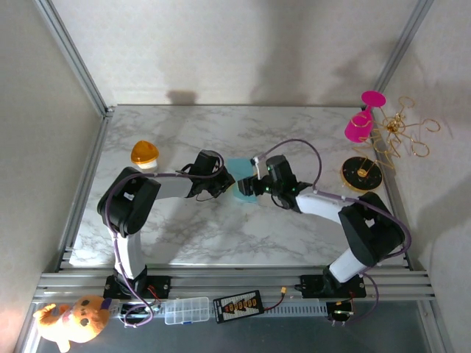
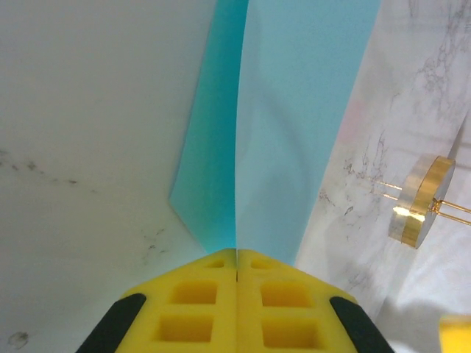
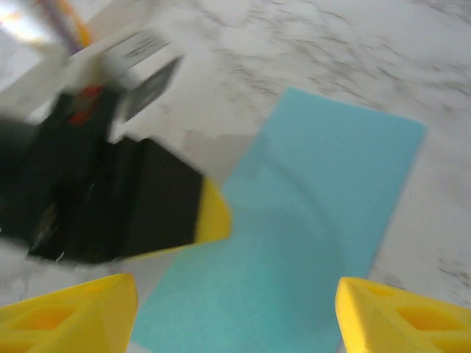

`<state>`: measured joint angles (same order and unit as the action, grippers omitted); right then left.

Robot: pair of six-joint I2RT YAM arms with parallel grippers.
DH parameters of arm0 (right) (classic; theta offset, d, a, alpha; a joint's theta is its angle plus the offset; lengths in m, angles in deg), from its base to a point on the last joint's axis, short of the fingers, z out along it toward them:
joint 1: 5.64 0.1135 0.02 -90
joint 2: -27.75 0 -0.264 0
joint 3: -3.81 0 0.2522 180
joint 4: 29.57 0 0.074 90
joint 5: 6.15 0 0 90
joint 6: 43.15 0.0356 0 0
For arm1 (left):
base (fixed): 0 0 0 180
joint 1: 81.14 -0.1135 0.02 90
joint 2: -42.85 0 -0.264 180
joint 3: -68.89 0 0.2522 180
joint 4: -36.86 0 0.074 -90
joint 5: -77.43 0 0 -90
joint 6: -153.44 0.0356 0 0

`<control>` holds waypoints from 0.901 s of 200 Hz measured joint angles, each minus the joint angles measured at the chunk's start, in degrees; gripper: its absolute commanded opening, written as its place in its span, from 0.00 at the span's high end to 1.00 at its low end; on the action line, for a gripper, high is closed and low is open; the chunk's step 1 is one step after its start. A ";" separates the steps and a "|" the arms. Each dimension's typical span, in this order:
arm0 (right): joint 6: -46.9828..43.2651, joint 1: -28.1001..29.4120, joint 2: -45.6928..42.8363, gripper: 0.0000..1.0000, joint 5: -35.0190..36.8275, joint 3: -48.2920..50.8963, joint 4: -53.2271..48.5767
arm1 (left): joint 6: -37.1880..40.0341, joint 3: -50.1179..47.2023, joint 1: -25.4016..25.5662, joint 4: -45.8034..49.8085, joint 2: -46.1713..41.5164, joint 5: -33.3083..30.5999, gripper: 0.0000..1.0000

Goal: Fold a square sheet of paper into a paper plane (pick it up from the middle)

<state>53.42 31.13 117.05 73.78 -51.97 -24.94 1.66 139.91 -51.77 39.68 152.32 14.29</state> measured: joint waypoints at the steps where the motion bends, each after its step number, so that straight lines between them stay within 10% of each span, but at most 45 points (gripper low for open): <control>1: -0.24 0.11 -0.09 0.26 0.00 0.26 0.28 | 0.00 0.00 0.00 0.00 0.00 0.02 1.00; 113: -28.48 9.73 6.99 0.35 12.41 9.42 20.20 | -0.90 -0.72 -0.02 -0.85 -0.02 1.05 0.99; 180: -32.06 9.77 10.03 0.63 16.39 9.40 23.47 | -0.87 -0.92 0.00 -0.85 0.00 1.31 0.98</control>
<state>21.36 40.90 127.08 90.17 -42.57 -1.47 0.79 138.99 -51.77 38.83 152.32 15.60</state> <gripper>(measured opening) 0.411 0.045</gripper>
